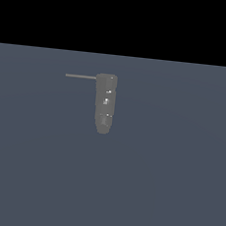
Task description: Turn on the faucet by rotating a designated handle.
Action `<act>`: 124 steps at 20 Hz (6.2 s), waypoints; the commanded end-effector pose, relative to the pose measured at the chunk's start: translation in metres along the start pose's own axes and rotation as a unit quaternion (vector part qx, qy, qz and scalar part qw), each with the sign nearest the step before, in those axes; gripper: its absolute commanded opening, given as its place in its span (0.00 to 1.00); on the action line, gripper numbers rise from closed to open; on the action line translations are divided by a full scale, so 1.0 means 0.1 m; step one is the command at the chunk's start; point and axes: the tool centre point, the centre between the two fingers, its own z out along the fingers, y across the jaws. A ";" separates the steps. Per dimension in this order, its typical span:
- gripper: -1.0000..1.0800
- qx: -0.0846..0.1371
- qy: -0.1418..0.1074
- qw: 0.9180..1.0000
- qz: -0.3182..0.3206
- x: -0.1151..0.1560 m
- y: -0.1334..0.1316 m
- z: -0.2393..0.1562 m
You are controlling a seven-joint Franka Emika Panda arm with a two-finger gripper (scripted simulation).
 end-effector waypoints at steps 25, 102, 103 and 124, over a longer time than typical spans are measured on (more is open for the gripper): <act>0.00 -0.003 -0.027 0.939 0.342 1.51 -1.21 1.43; 0.00 -0.036 0.059 0.839 0.540 1.21 -1.58 2.87; 0.00 -0.036 0.059 0.839 0.540 1.20 -1.55 2.87; 0.00 -0.037 0.057 0.840 0.539 0.93 -0.91 2.80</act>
